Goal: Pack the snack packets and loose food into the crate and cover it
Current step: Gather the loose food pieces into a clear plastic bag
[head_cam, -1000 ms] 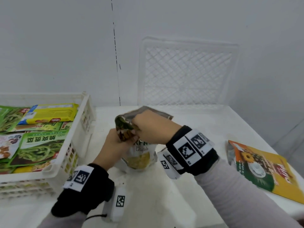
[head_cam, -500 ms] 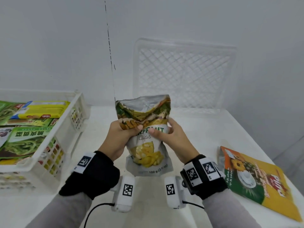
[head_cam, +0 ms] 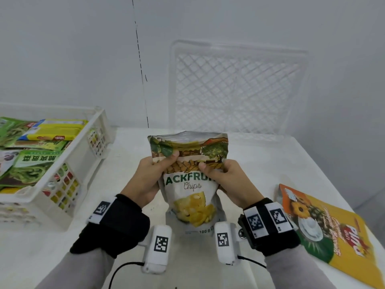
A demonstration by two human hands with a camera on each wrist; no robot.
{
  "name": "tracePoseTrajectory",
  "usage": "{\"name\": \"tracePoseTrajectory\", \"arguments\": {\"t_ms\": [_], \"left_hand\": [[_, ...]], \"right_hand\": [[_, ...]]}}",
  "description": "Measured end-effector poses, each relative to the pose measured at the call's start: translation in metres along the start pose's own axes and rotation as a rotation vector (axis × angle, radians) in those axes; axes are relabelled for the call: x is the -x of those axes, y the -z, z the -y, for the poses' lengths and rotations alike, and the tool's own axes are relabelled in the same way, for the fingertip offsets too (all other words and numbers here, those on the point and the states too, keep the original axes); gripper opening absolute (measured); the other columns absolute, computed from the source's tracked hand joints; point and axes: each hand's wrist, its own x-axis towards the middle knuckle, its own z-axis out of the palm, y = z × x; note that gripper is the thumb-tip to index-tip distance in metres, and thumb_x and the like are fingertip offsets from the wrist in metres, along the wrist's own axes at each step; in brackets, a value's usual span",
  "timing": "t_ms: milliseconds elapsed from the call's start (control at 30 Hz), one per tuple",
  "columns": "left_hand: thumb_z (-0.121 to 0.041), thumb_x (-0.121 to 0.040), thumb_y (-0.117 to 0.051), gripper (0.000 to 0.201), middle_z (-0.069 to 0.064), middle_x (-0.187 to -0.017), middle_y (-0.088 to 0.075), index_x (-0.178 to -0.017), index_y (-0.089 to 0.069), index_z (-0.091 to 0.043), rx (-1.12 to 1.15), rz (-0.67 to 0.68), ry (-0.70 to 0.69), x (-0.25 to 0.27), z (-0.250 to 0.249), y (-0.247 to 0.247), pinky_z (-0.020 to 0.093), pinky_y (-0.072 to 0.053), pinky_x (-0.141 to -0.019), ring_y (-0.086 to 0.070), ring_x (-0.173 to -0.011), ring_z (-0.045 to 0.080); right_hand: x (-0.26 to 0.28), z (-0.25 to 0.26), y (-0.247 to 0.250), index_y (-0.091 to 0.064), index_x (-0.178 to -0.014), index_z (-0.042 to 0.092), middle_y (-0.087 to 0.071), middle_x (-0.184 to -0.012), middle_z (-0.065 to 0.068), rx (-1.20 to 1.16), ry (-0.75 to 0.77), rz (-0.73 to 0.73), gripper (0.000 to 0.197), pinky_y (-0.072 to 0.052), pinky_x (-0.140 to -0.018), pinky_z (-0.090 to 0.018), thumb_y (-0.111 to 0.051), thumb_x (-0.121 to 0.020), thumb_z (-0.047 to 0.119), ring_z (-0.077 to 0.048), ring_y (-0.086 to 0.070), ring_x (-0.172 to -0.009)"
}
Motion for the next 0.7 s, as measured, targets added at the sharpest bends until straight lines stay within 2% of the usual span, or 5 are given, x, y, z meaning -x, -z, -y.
{"name": "tracePoseTrajectory", "arguments": {"t_ms": [200,300,400,600,700], "left_hand": [[-0.023,-0.064,-0.076,0.031,0.012,-0.095,-0.074,-0.092,-0.074,-0.012,-0.120,0.072,-0.244,0.013,-0.032,-0.007,0.030,-0.057,-0.064,-0.071,-0.087,0.026],[-0.023,-0.055,-0.081,0.039,0.009,-0.089,-0.074,-0.091,-0.073,-0.011,-0.211,0.047,-0.396,0.016,-0.045,-0.013,0.030,-0.057,-0.066,-0.071,-0.085,0.026],[-0.021,-0.057,-0.080,0.023,0.002,-0.077,-0.073,-0.078,-0.073,-0.016,-0.296,0.033,-0.485,0.017,-0.051,-0.019,0.027,-0.056,-0.061,-0.071,-0.074,0.020],[-0.025,-0.066,-0.071,0.017,0.004,-0.064,-0.069,-0.070,-0.064,-0.010,-0.290,-0.049,-0.399,0.015,-0.045,-0.026,0.028,-0.056,-0.054,-0.068,-0.062,0.019],[-0.031,-0.071,-0.067,0.030,0.014,-0.072,-0.070,-0.074,-0.062,-0.002,-0.309,-0.056,-0.336,0.014,-0.043,-0.028,0.037,-0.057,-0.064,-0.068,-0.068,0.026]], "right_hand": [[0.008,0.024,0.001,-0.071,-0.095,0.012,-0.075,-0.089,-0.003,0.048,0.268,-0.003,0.022,-0.052,-0.055,-0.017,-0.071,-0.074,0.019,-0.014,-0.071,-0.080],[0.007,0.030,0.003,-0.071,-0.096,0.007,-0.075,-0.089,-0.008,0.011,0.353,-0.078,0.024,-0.054,-0.063,-0.024,-0.069,-0.077,0.021,-0.020,-0.071,-0.082],[0.004,0.034,0.008,-0.072,-0.091,0.007,-0.074,-0.086,-0.007,0.086,0.424,-0.160,0.013,-0.054,-0.068,-0.025,-0.068,-0.082,0.015,-0.019,-0.070,-0.081],[0.000,0.036,0.012,-0.070,-0.084,0.007,-0.072,-0.080,-0.007,0.053,0.395,-0.217,0.023,-0.055,-0.067,-0.029,-0.066,-0.077,0.028,-0.020,-0.068,-0.078],[0.000,0.034,0.013,-0.070,-0.080,0.005,-0.071,-0.080,-0.012,-0.007,0.338,-0.223,0.024,-0.055,-0.065,-0.030,-0.066,-0.076,0.028,-0.023,-0.067,-0.076]]}}
